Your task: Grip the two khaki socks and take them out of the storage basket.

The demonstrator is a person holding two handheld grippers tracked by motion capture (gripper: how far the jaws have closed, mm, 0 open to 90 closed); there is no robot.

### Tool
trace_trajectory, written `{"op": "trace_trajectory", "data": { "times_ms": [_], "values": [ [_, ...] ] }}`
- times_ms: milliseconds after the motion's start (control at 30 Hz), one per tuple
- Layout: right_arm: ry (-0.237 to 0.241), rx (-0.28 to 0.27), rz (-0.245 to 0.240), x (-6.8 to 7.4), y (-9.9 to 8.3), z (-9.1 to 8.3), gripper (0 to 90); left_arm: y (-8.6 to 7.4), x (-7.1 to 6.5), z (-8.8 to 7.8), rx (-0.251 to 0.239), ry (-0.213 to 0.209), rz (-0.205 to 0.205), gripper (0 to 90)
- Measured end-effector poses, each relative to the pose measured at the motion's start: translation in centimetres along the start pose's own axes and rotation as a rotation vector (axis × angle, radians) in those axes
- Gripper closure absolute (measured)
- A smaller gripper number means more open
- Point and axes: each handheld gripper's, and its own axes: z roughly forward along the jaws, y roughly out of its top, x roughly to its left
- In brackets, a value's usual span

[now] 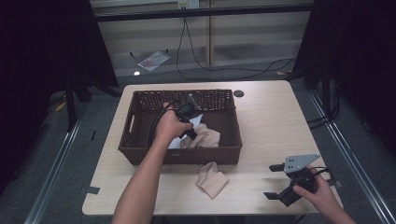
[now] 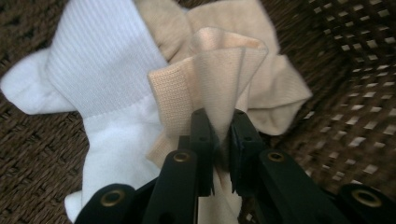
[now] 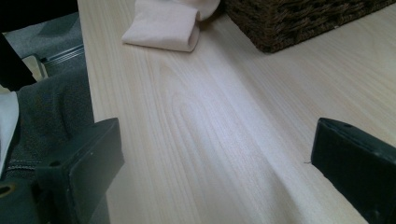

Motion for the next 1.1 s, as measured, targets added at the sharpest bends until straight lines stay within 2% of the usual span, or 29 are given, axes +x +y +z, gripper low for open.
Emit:
{"op": "trace_trajectory", "data": {
  "times_ms": [133,200,300,333,467,500,567,633,733,833,1100],
  "values": [
    [0.0,0.002,-0.003,0.0,0.0,0.1,2.2,-0.1,-0.5,-1.4,-0.005,-0.001,0.018,82.1],
    [0.0,0.002,-0.005,0.0,0.0,0.1,2.2,-0.1,-0.6,-2.0,-0.011,-0.025,0.018,82.0],
    [0.002,0.0,-0.001,0.0,0.0,0.0,2.2,-0.2,-1.0,-3.2,-0.028,-0.03,0.033,81.9],
    [0.0,0.002,-0.004,0.0,0.0,0.0,2.2,-0.2,-1.2,-3.4,-0.039,-0.029,0.027,81.9],
    [0.001,0.001,-0.003,0.0,0.0,0.1,2.2,-0.2,-1.5,-4.2,-0.038,-0.03,0.042,81.9],
    [0.002,0.003,-0.006,0.0,0.0,0.1,2.2,-0.3,-1.8,-4.6,-0.046,-0.048,0.039,81.9],
    [0.001,0.002,-0.006,0.0,0.0,0.1,2.2,-0.4,-1.9,-4.7,-0.055,-0.052,0.041,81.9],
    [0.003,0.003,-0.001,0.0,0.0,0.1,2.2,-0.5,-2.1,-5.3,-0.046,-0.041,0.064,81.9],
    [0.004,0.004,0.0,0.1,0.0,0.1,2.2,-0.7,-2.4,-5.6,-0.057,-0.048,0.059,81.9],
    [0.004,0.006,-0.002,0.0,0.0,0.1,2.2,-0.9,-2.7,-6.0,-0.055,-0.057,0.078,81.9],
    [0.003,0.007,-0.004,0.0,0.0,0.3,2.2,-1.3,-3.4,-7.0,-0.056,-0.08,0.097,82.0]
  ]
}}
